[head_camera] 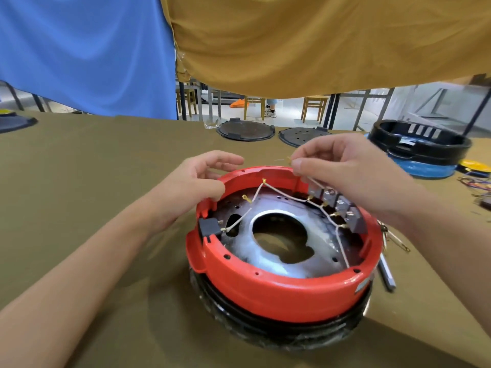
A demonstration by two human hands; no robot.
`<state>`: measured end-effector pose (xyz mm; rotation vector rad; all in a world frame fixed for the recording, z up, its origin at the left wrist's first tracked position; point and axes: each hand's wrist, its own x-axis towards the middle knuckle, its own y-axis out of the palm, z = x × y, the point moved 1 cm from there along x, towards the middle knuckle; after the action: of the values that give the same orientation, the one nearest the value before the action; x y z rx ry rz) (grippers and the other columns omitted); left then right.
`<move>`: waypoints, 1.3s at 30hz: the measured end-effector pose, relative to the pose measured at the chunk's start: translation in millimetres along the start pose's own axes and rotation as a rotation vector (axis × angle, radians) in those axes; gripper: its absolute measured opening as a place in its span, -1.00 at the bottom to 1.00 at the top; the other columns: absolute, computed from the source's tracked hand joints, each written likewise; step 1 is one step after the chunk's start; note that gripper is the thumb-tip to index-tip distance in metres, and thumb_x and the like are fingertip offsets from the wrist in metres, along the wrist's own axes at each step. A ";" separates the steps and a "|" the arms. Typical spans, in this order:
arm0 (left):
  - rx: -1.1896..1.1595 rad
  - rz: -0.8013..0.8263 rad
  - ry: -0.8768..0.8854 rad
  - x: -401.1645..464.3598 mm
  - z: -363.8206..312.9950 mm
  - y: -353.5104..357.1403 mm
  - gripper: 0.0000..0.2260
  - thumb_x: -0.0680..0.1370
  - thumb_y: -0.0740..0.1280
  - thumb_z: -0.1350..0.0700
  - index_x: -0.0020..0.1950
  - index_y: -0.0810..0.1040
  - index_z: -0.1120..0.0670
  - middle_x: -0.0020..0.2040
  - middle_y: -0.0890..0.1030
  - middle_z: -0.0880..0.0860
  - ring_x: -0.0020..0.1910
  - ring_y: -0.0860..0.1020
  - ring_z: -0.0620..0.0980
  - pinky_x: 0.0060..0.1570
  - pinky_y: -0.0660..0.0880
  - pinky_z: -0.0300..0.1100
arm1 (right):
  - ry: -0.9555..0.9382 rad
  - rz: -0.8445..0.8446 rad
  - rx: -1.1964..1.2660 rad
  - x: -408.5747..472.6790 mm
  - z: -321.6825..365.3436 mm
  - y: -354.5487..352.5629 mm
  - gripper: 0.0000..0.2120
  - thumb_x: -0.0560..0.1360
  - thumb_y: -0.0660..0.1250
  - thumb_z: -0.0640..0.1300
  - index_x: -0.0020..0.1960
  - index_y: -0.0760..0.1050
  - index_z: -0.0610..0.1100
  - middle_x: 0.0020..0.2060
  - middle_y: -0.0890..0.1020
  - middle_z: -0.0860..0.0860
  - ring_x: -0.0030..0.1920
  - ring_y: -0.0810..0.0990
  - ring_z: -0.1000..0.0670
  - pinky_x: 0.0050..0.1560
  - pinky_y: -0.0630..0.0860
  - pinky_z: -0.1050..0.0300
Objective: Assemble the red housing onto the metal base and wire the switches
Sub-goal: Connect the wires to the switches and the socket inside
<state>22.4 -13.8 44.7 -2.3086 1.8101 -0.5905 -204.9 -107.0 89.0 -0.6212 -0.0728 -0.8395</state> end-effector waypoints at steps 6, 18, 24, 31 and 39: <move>0.004 0.035 -0.087 1.2 -1.3 -1.4 -0.58 0.50 0.36 0.19 0.31 0.51 -0.15 0.31 0.53 -0.11 0.22 0.52 -0.21 0.27 0.42 -0.19 | 0.155 -0.038 -0.130 -1.1 -11.7 -11.4 -0.92 0.47 0.44 -0.06 -0.04 0.65 0.03 -0.23 0.73 0.06 -0.26 0.64 0.13 -0.07 0.46 0.10; 0.578 -0.215 -0.033 -10.4 -19.6 -13.1 -0.52 0.47 0.33 0.21 0.36 0.46 -0.10 0.28 0.50 -0.03 0.00 0.58 -0.01 0.10 0.49 -0.07 | 0.111 -0.005 -0.071 -1.3 -8.1 -12.6 -0.96 0.52 0.42 -0.19 -0.04 0.64 -0.09 -0.27 0.72 -0.03 -0.24 0.69 0.01 -0.16 0.64 0.16; 0.574 -0.097 -0.240 -16.5 -29.2 -15.6 -0.72 0.51 0.27 0.07 0.22 0.51 -0.06 -0.04 0.58 -0.04 -0.19 0.58 -0.05 -0.19 0.45 -0.18 | 0.084 0.004 -0.118 1.2 -13.2 -8.1 -0.97 0.49 0.46 -0.18 -0.12 0.66 -0.07 -0.34 0.70 -0.03 -0.35 0.63 0.10 -0.25 0.54 0.32; 0.590 -0.038 -0.046 -10.6 -27.3 -5.0 -0.81 0.56 0.31 0.00 0.16 0.57 -0.10 0.07 0.58 -0.13 -0.01 0.56 -0.17 -0.05 0.44 -0.31 | 0.001 0.026 -0.221 1.9 -6.8 2.2 -0.95 0.48 0.47 -0.13 -0.07 0.64 -0.02 -0.33 0.71 0.09 -0.30 0.69 0.08 -0.18 0.57 0.27; 0.723 0.116 0.173 7.7 -58.8 36.8 -0.81 0.46 0.42 -0.19 -0.16 0.64 -0.09 -0.29 0.64 -0.17 -0.29 0.57 -0.26 -0.27 0.49 -0.31 | 0.038 -0.072 -0.025 1.4 -9.4 13.3 -0.97 0.45 0.49 -0.20 -0.13 0.67 -0.16 -0.37 0.71 -0.05 -0.40 0.60 0.04 -0.27 0.59 0.15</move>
<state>-32.3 -23.6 87.0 -1.6935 1.4363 -1.2113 -196.1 -106.4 75.2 -0.6292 -0.0508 -0.9227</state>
